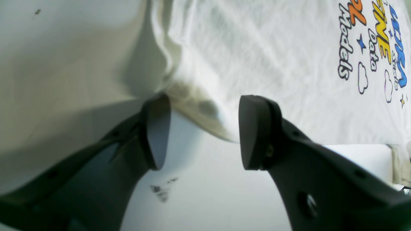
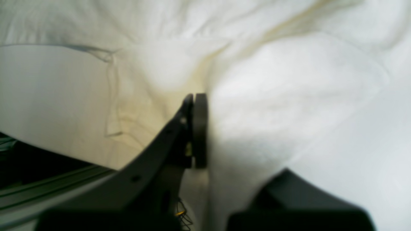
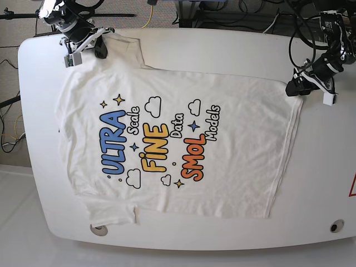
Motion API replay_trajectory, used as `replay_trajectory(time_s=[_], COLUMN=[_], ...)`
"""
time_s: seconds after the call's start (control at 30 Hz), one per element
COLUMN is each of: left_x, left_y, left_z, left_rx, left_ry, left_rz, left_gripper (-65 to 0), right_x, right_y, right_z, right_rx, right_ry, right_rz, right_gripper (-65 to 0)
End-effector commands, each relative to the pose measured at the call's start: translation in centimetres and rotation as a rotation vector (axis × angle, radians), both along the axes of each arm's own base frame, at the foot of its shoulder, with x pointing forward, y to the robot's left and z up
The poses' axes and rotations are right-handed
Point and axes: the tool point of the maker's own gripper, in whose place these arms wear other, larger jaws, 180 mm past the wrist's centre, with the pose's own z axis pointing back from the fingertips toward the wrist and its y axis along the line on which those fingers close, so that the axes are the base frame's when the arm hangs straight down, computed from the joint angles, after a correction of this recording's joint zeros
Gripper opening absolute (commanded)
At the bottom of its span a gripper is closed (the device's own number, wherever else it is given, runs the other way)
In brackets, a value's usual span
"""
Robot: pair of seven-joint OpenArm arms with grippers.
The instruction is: Fold the T-shirt properly
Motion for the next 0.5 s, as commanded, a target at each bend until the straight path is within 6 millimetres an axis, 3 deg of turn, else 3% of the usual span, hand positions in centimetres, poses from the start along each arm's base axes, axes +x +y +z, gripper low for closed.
replay_trajectory(time_s=[0.0, 0.27, 0.47], left_x=[-1.15, -0.9, -0.37], left_y=[0.52, 0.46, 0.54], left_z=[-1.05, -0.87, -0.4], left_rx=[0.049, 0.046, 0.043], left_ry=[0.078, 0.061, 0.031], left_rz=[-0.032, -0.035, -0.037], left_gripper=[-33.7, -42.1, -58.4], right_x=[0.2, 0.18, 0.32], right_y=[-0.12, -0.11, -0.01], right_z=[0.63, 0.7, 0.74], right_rx=[-0.004, -0.004, -0.003], right_ry=[-0.025, -0.026, -0.031], right_rz=[0.013, 0.014, 0.019], right_gripper=[-65.0, -65.0, -65.0])
